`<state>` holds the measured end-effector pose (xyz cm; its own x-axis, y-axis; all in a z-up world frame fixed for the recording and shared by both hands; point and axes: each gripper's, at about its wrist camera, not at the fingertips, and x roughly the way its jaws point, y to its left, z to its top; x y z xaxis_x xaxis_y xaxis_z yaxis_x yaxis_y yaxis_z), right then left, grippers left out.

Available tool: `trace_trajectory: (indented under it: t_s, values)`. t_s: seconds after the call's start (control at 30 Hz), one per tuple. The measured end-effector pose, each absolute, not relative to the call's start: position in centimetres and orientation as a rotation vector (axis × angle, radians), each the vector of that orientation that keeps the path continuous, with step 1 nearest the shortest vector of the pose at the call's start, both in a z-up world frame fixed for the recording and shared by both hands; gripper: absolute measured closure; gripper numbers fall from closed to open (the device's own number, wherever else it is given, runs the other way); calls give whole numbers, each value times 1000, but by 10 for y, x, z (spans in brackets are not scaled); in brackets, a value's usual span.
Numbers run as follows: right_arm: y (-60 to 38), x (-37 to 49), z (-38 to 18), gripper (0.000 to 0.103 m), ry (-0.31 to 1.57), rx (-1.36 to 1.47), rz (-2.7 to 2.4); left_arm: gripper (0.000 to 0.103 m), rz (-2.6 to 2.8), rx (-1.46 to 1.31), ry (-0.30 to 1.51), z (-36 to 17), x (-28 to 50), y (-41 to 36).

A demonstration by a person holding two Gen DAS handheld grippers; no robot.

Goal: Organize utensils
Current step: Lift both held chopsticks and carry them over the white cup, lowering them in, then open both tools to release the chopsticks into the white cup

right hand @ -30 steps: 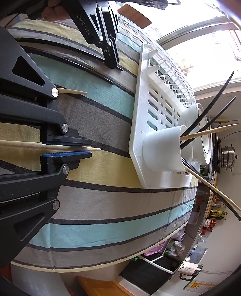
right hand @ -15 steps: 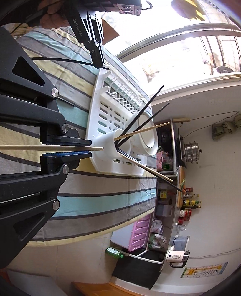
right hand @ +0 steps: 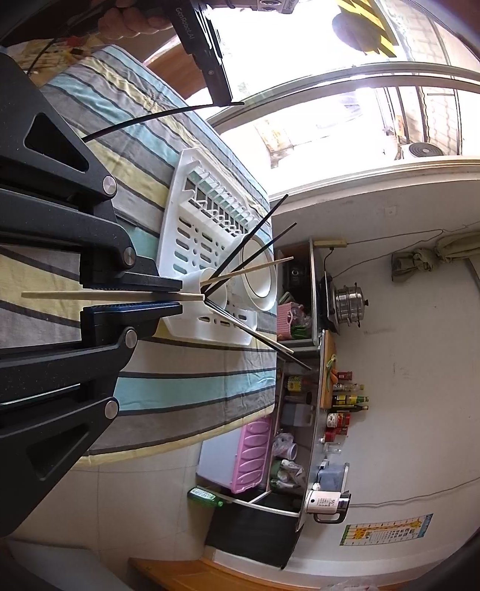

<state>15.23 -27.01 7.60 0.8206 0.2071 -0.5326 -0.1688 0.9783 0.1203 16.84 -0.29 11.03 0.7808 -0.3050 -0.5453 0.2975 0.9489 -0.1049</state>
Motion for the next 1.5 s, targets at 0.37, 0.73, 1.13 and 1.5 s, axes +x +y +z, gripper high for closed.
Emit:
trace_trajectory:
  t_s: [0.37,0.73,1.13,1.5]
  values:
    - [-275,150,88,98,539,82,192,99,-332,-20,576,120,171,-6]
    - [-274,178,115,98,476,94,195,100,-362,-27,546,154,210,-22]
    - [-269,224,139,98,424,106,203,100,-405,-65,534,195,264,-45]
    - [-268,258,150,98,374,122,198,100,-420,-62,532,197,296,-60]
